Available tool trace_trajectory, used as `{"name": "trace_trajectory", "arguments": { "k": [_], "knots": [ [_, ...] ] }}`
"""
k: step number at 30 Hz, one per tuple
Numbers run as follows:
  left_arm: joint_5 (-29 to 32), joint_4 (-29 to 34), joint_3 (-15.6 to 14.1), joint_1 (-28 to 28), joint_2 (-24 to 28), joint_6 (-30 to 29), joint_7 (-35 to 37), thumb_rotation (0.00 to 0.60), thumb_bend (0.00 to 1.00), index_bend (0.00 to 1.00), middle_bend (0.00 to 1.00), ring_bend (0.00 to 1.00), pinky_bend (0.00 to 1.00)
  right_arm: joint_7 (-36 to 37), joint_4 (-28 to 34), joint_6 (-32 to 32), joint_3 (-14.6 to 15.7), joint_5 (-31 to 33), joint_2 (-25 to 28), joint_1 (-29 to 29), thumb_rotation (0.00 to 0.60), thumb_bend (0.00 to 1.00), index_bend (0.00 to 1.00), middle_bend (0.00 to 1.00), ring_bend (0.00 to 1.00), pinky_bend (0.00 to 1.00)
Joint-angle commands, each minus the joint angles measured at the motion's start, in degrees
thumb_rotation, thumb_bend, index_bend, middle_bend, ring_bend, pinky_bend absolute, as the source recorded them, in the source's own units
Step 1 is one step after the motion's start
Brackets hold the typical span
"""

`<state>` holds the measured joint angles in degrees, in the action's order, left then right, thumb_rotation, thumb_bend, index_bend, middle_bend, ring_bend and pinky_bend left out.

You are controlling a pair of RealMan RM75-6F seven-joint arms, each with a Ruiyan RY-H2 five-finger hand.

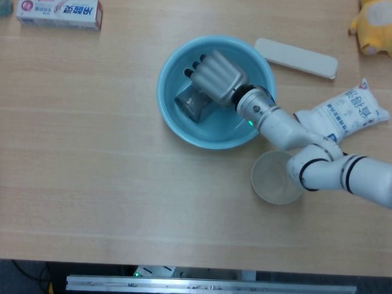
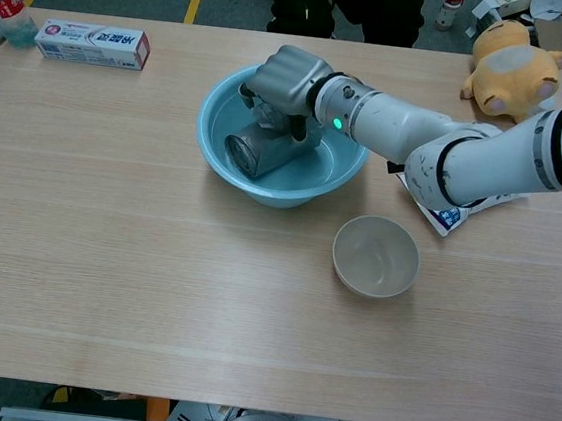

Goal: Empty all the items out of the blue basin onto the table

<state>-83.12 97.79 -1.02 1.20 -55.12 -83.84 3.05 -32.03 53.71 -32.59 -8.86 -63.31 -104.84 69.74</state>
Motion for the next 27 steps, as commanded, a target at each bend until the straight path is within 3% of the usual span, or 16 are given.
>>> {"name": "trace_trajectory", "arguments": {
  "k": [1, 20, 27],
  "knots": [
    [0.0, -0.1, 0.0, 0.0, -0.1, 0.0, 0.1, 0.6, 0.22, 0.29, 0.28, 0.25, 0.2, -1.1, 0.4, 0.7, 0.1, 1.2, 0.3, 0.2, 0.6, 0.07, 0.27, 0.4, 0.37, 0.6],
    [0.7, -0.5, 0.0, 0.2, -0.2, 0.3, 0.3, 0.6, 0.22, 0.29, 0.28, 0.25, 0.2, -9.2, -5.6, 4.5, 2.8, 10.6, -5.7, 4.0, 0.6, 0.08, 0.25, 0.4, 0.34, 0.55],
    [0.4, -0.5, 0.0, 0.1, -0.2, 0.1, 0.4, 0.6, 0.22, 0.29, 0.28, 0.25, 0.2, -6.9, -4.7, 2.8, 3.0, 8.2, -5.1, 3.3, 0.6, 0.3, 0.49, 0.56, 0.54, 0.72]
  ]
}}
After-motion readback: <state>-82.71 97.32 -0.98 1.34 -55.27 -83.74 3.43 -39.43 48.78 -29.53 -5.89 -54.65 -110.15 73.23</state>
